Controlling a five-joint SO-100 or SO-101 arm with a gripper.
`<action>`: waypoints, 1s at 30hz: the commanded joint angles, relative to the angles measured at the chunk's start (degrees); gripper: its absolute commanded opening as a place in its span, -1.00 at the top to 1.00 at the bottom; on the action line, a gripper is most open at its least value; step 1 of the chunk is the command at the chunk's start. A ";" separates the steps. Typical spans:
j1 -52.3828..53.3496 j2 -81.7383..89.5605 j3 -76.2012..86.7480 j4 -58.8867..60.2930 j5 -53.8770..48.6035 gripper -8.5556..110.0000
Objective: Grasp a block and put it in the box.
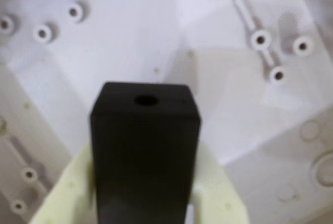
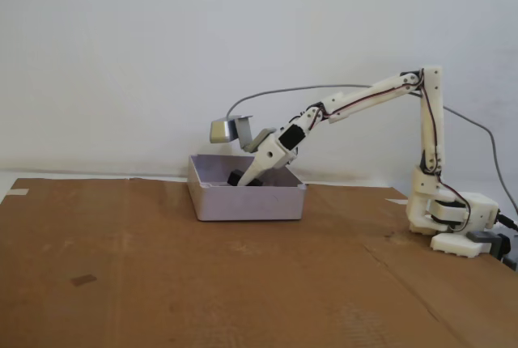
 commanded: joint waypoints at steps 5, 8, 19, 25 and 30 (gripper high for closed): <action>0.62 2.20 -8.53 6.33 -0.53 0.86; 1.67 2.02 -9.49 6.50 -0.53 0.86; 1.23 -1.23 -11.95 5.89 -0.53 0.85; 0.97 -1.23 -11.87 5.98 -0.53 0.85; 0.97 -1.23 -11.69 6.42 -0.53 0.85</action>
